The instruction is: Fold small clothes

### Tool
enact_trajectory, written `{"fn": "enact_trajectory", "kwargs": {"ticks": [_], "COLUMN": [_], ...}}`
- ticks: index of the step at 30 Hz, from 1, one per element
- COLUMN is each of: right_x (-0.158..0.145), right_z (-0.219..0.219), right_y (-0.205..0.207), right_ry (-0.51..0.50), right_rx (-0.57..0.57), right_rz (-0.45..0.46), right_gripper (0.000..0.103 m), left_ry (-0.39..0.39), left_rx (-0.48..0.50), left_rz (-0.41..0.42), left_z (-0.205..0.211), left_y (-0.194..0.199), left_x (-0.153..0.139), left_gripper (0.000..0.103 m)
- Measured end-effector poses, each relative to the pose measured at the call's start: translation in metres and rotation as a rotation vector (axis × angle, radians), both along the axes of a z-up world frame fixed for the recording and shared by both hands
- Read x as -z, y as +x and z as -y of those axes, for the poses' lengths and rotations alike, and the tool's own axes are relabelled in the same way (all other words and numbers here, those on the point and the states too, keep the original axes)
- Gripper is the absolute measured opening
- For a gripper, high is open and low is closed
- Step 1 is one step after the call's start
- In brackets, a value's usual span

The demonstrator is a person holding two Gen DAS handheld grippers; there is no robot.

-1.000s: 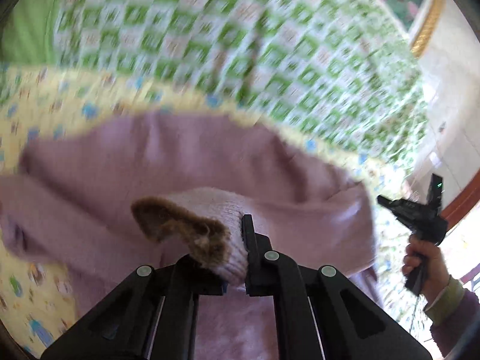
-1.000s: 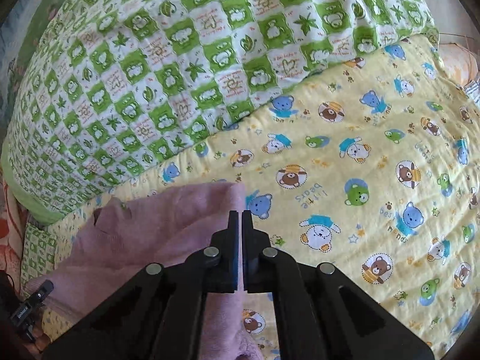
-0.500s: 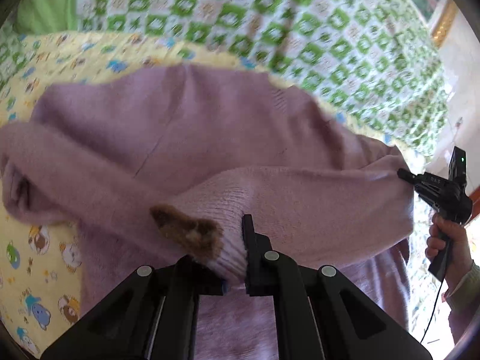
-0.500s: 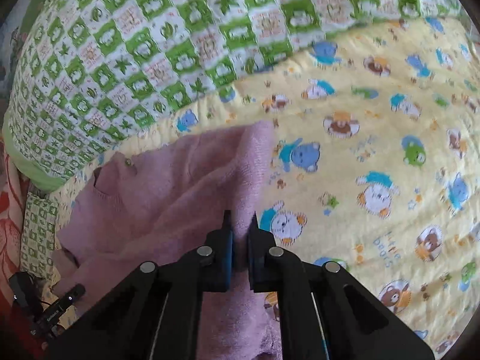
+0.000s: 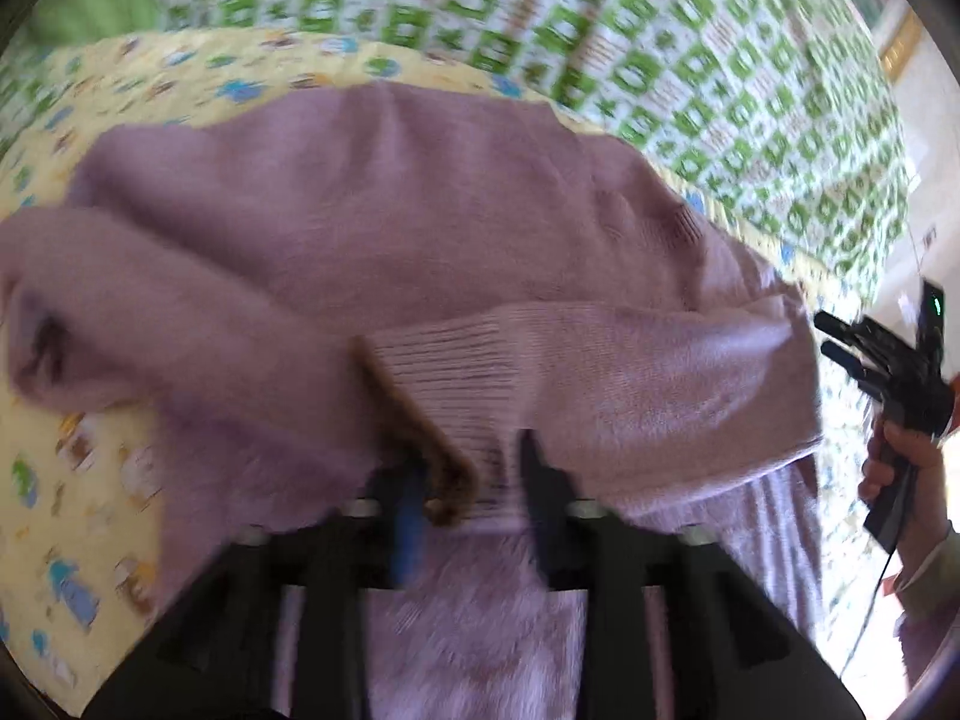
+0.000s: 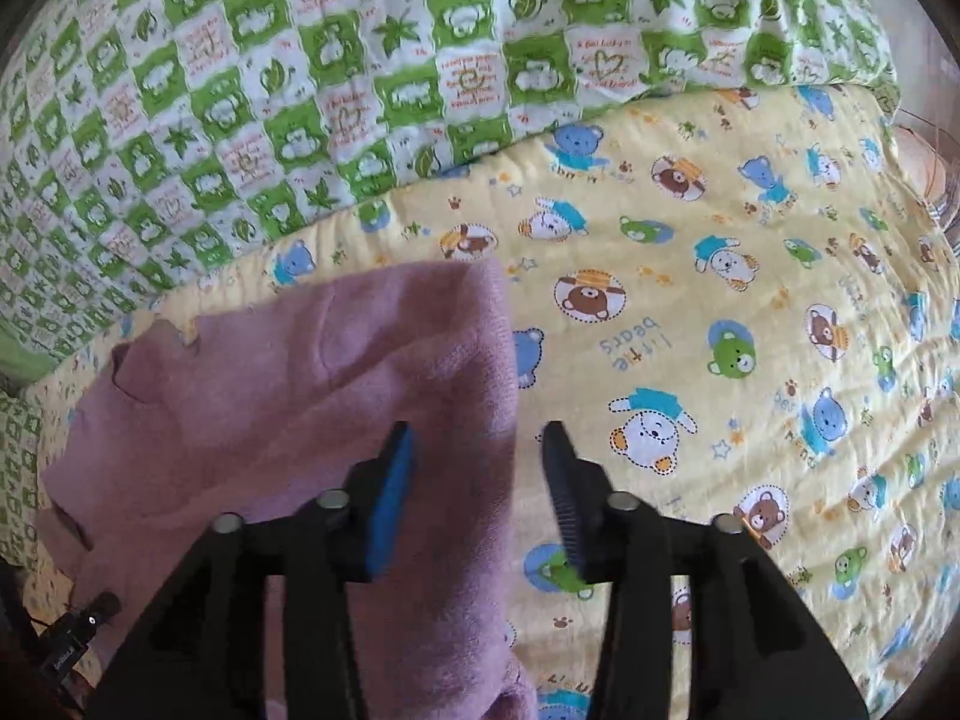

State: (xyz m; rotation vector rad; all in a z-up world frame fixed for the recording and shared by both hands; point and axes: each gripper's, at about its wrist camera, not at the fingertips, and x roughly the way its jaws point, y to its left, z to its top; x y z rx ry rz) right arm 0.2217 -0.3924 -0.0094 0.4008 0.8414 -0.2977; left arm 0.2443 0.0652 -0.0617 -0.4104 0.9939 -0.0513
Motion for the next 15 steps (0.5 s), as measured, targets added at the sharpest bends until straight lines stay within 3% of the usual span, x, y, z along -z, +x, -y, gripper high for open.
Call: {"fn": "enact_trajectory", "kwargs": {"ticks": [3,7,12,15], "right_x": [-0.019,-0.030,-0.018,-0.006], "right_z": [-0.013,-0.047,-0.102,-0.133], "right_y": [-0.019,-0.043,-0.056,-0.063], "right_ry": [0.025,0.061,0.120,0.136], "right_rx": [-0.017,-0.088,-0.197,-0.252], "right_rz": [0.079,0.115,0.084,0.055], "right_gripper": [0.057,0.057,0.057,0.057], "left_ry": [-0.021,-0.099,-0.195,-0.168], "left_rx": [-0.079,-0.199,-0.294,-0.329], "left_rz": [0.003,-0.038,-0.108,-0.142], "left_z": [-0.026,-0.067,-0.101,-0.113], "left_y": [-0.021,-0.030,-0.012,0.009], "left_x": [-0.010,-0.012,-0.004,0.004], "left_gripper": [0.051,0.059,0.060,0.055]}}
